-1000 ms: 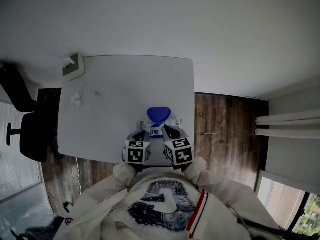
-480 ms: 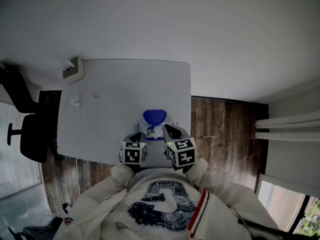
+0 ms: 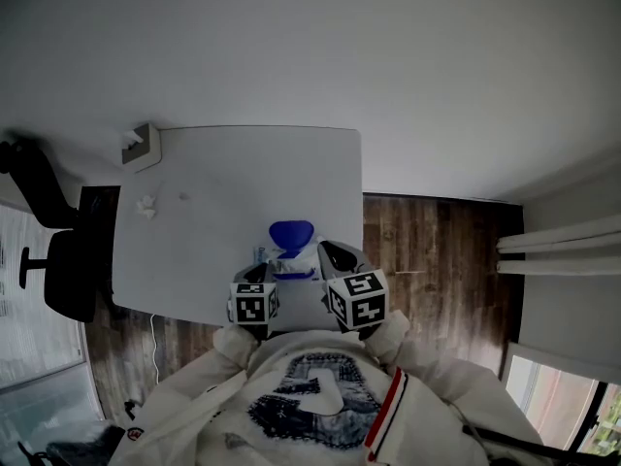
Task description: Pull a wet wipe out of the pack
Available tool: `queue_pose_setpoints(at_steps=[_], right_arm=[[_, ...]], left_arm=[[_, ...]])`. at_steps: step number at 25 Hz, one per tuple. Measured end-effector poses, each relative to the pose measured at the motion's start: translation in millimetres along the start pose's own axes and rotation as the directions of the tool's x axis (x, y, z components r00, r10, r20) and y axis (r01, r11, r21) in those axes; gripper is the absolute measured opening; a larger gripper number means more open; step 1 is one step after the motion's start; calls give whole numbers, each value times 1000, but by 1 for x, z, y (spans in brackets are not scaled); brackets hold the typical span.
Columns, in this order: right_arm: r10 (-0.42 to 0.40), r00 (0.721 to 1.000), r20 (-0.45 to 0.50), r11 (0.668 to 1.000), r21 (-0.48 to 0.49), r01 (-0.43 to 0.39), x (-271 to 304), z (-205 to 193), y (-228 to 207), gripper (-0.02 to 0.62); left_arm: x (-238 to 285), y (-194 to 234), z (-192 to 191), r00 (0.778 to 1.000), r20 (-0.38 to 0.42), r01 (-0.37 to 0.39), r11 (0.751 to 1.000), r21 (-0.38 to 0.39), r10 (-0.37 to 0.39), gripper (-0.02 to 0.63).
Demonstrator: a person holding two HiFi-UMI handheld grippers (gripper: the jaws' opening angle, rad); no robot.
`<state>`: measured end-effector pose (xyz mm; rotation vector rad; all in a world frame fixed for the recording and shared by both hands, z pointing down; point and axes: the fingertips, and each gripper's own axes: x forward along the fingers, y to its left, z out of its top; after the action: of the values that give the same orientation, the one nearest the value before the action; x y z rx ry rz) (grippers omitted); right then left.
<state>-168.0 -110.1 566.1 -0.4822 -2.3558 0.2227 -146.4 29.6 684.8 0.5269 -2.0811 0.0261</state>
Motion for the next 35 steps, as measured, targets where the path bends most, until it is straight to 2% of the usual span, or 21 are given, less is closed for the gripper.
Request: queue_pose_setpoints(at_steps=[9,21,27,35], right_arm=[[3,997,76,1000,-3,-3,-24,28,-14,15],[-20,986,168,997,-65,31,-54,61,-24,15],[-29,976,216,997,-67,44,-67,75,-31,15],[-33,969,246,998,-42,45,-77,81,-40,15]], left_arm=[[-3,0,1,999,14,-43,999,-5,43,12],[-8,-4,4,996,49,-73,997,-19,74,14],[-10,-9,12,995,77,-56,998,-18,57,17],[-27,-28,29,993,115,-41,999,34,37,49]])
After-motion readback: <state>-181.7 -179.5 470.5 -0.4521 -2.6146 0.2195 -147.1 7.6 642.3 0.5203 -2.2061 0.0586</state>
